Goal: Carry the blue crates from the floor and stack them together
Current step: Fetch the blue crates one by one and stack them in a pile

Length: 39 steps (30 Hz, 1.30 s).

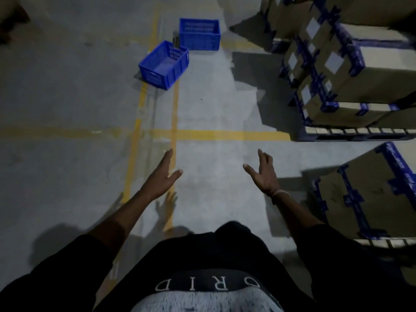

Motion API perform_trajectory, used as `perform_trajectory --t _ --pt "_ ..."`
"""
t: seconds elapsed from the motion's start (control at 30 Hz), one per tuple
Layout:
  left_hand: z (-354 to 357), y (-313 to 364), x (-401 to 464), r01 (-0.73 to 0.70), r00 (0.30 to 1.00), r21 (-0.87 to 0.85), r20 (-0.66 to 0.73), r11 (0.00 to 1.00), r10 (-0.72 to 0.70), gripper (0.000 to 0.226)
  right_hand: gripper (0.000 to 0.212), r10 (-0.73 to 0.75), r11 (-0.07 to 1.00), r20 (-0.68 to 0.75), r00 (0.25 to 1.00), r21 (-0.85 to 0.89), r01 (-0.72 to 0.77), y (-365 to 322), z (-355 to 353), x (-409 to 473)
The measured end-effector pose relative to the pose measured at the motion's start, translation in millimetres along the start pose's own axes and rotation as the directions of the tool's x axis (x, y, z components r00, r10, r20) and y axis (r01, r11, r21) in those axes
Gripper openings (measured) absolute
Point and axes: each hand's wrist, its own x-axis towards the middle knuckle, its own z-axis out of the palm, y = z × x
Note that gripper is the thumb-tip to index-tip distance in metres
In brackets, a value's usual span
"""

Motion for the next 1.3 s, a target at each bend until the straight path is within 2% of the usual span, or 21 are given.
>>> perform_trajectory --t 0.23,0.47,0.8,1.1,1.2,1.3 --pt "-54.6 10.1 164.5 -0.024 0.999 0.009 0.029 1.000 0.023 0.082 0.092 0.024 0.999 0.014 1.000 0.040 -0.024 -31.4 3.9 159.5" --pt "-97.5 26.5 353.1 0.037 0.999 -0.002 -0.009 0.999 -0.037 0.083 0.092 0.022 0.999 0.024 0.999 0.037 -0.023 -54.6 -11.6 362.7" --pt "-178.5 93.7 582.9 0.070 0.995 -0.070 -0.070 0.995 -0.075 0.081 0.090 -0.046 0.998 0.056 0.997 -0.031 0.047 -150.0 -59.6 624.3" --pt "-266.7 85.3 826.2 0.098 0.991 -0.055 -0.083 0.994 -0.102 0.085 0.092 -0.016 0.999 0.045 0.999 -0.050 0.018 -205.9 -35.9 861.2" --pt "-301.4 87.5 903.9 0.129 0.989 -0.065 -0.065 0.989 -0.133 0.086 0.092 0.052 0.998 0.058 0.997 -0.036 -0.050 -232.8 -28.6 930.6" --pt "-336.9 100.2 977.6 0.047 0.998 0.003 -0.046 0.999 -0.047 0.087 0.091 0.024 0.999 0.045 0.999 -0.023 -0.023 -266.5 -25.4 1000.6"
